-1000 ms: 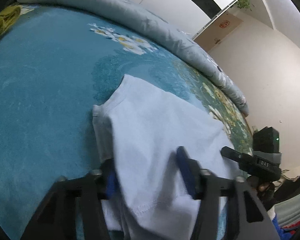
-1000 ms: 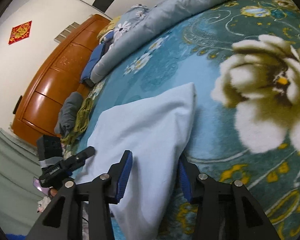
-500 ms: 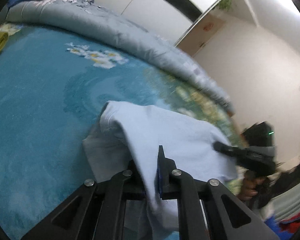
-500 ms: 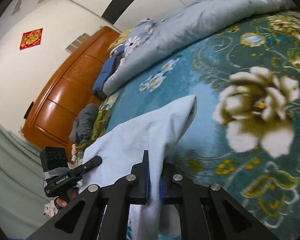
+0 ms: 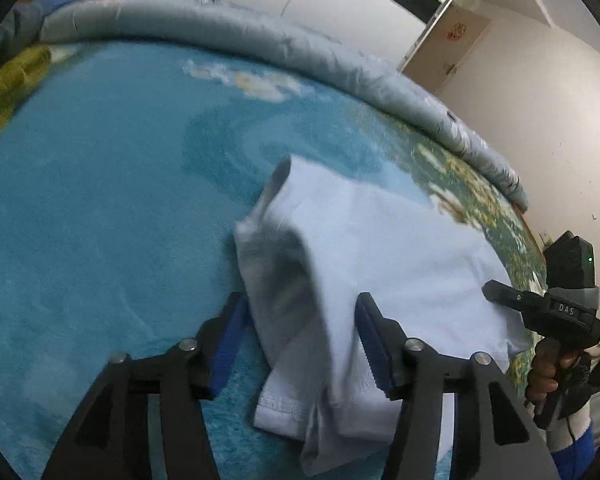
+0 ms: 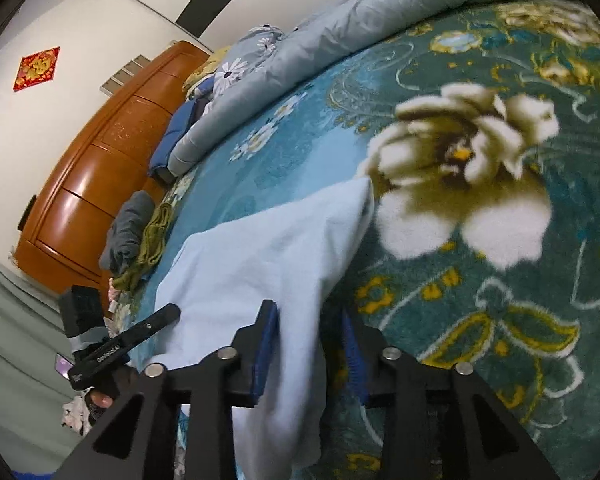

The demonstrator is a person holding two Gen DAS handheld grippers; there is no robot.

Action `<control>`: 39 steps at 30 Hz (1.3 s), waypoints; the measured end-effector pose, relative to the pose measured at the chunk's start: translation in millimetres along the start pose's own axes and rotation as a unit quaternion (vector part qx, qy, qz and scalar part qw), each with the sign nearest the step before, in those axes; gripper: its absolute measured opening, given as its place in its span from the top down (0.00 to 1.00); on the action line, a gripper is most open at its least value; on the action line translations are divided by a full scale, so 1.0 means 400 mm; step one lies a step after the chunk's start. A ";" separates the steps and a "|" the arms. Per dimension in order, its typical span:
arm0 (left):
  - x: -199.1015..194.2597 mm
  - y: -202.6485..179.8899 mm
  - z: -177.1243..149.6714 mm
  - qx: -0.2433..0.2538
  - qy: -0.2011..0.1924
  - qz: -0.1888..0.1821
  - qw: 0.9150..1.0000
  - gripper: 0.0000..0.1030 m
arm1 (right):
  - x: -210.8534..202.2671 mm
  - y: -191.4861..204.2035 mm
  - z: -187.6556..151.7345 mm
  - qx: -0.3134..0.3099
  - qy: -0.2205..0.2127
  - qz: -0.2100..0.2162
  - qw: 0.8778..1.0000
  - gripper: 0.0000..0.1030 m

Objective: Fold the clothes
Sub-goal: 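Lift the folded shirt with both tools and carry it toward the clothes stack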

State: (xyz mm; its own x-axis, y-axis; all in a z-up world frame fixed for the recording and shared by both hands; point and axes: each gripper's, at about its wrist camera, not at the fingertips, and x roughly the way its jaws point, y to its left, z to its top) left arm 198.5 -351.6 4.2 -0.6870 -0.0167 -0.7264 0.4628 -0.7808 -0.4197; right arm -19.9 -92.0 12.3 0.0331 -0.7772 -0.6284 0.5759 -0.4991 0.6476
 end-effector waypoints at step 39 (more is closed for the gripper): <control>-0.506 0.050 0.139 -0.029 -0.141 -0.032 0.989 0.89 | -0.089 0.542 0.047 -0.137 -0.032 0.102 0.985 0.92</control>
State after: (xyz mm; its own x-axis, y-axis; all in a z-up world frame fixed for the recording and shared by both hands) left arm 315.6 -398.7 173.2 -0.8415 -0.1482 -0.5196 0.4385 -0.7491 -0.4965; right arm 88.3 -179.9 183.1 0.1244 -0.8777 -0.4627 0.7622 -0.2140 0.6109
